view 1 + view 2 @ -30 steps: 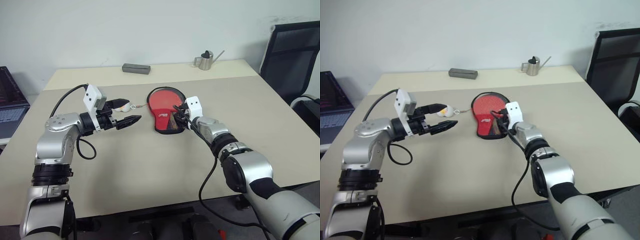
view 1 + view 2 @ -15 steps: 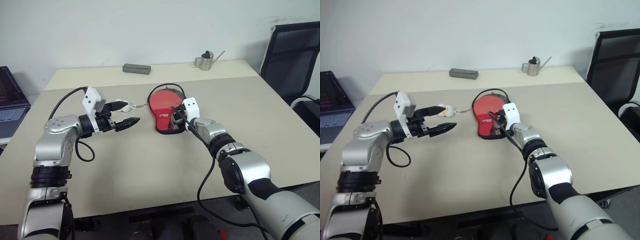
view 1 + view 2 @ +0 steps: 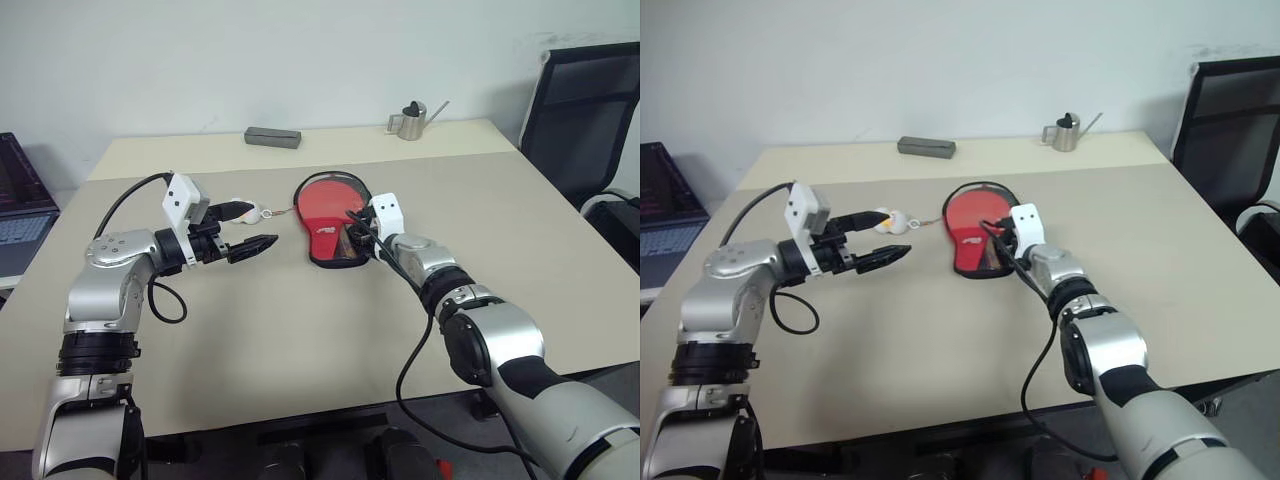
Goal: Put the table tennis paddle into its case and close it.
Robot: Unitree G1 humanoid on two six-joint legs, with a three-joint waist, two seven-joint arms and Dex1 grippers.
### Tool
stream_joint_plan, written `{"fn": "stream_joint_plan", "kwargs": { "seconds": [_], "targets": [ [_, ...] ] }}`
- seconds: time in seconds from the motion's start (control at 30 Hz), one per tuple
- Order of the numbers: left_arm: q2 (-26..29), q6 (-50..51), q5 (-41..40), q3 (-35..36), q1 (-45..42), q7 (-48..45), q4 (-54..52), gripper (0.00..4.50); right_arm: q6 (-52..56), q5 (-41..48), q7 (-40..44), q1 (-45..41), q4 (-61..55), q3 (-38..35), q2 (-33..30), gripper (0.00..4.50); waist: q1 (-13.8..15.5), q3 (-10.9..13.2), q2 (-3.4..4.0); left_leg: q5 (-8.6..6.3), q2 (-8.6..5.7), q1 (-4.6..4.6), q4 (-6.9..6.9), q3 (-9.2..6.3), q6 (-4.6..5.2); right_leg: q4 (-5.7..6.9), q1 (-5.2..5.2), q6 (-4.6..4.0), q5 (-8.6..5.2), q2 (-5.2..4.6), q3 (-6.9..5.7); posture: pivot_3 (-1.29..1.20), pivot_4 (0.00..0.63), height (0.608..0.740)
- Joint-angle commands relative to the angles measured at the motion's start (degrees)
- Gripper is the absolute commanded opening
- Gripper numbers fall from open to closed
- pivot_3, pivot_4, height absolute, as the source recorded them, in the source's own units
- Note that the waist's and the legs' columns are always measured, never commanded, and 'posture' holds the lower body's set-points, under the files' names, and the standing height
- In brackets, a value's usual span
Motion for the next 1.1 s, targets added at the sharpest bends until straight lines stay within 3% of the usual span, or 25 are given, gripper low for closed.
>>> {"fn": "stream_joint_plan", "kwargs": {
  "seconds": [0.03,0.1,0.63,0.73,1.1],
  "targets": [
    [0.6,-1.3,0.1,0.3,-0.9,0.2,-0.2,4.50,-1.4,-0.1,0.4,-0.6,-1.9,0.8,0.4,3.78,0.0,0.0,0.00,0.00,0.01,0.00,-0.01,0.00,0.00,0.00,-0.01,0.00,0.00,0.01,0.00,0.00,0.150,0.740],
    [0.5,-1.4,0.2,0.1,-1.2,0.2,0.1,4.50,-1.1,-0.4,0.2,-0.4,-1.7,1.1,0.2,4.39,-0.1,0.0,0.01,0.00,0.03,0.00,-0.03,0.01,0.00,0.00,-0.02,-0.01,-0.01,0.03,0.01,0.00,0.150,0.740],
    [-0.4,-2.8,0.6,-1.5,-3.6,0.6,1.9,4.50,5.5,2.9,2.3,0.7,-0.1,-1.5,2.7,4.39,-0.1,0.0,0.00,-0.01,0.22,0.10,-0.16,0.11,-0.01,-0.03,-0.01,-0.05,-0.02,0.15,0.09,0.00,0.150,0.740],
    [-0.8,-3.0,0.8,-1.7,-3.6,0.7,1.8,4.50,6.1,3.2,2.6,0.6,-0.1,-1.6,3.1,3.81,-0.1,0.0,0.00,-0.02,0.45,0.15,-0.19,0.17,-0.04,-0.07,-0.01,-0.12,0.01,0.35,0.08,0.00,0.150,0.740],
    [-1.3,-3.9,1.0,-2.0,-3.9,1.2,2.4,4.50,5.6,4.3,1.1,0.0,-0.5,-2.9,3.5,0.21,-0.1,0.0,0.00,-0.02,0.64,0.55,-0.59,0.38,-0.06,-0.04,0.06,-0.31,-0.07,0.46,0.17,0.00,0.150,0.740]
  ]
}}
